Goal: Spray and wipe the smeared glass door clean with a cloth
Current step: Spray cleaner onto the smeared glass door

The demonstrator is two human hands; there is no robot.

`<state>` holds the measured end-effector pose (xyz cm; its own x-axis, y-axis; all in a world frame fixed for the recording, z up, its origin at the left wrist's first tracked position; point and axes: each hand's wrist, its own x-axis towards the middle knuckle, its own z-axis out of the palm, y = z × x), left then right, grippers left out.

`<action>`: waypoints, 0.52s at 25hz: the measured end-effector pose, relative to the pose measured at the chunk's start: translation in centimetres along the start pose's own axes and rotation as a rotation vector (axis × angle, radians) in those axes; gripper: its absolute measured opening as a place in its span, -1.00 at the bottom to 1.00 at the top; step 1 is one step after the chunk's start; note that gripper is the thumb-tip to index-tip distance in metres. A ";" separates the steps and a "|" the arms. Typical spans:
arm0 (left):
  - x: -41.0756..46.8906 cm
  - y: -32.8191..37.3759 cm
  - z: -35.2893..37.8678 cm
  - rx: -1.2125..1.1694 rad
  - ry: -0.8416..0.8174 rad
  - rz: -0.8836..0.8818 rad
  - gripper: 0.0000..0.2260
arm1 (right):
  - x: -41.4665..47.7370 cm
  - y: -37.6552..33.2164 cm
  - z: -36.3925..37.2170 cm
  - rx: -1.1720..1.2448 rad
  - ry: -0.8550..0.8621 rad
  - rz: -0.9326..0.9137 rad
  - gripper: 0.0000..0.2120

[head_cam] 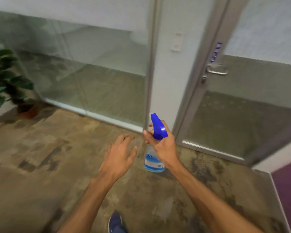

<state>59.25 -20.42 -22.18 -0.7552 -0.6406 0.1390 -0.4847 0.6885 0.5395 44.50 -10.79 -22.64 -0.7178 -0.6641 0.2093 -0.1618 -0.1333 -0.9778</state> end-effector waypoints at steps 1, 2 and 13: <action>1.3 1.6 0.9 -0.020 -0.018 0.056 -0.61 | 0.3 -0.3 -2.2 -0.032 0.045 -0.011 -0.77; 2.5 3.0 1.8 -0.040 -0.034 0.107 -0.61 | 0.5 -0.7 -4.1 -0.058 0.084 -0.024 -0.76; 17.2 18.6 10.5 -0.099 -0.216 0.468 -0.54 | 6.7 -2.0 -21.8 -0.358 0.513 -0.092 -0.73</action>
<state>32.63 -15.13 -18.45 -0.9598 -0.1803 0.2151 -0.0375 0.8420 0.5382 25.23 1.06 -18.99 -0.9089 -0.2129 0.3586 -0.3916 0.1403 -0.9094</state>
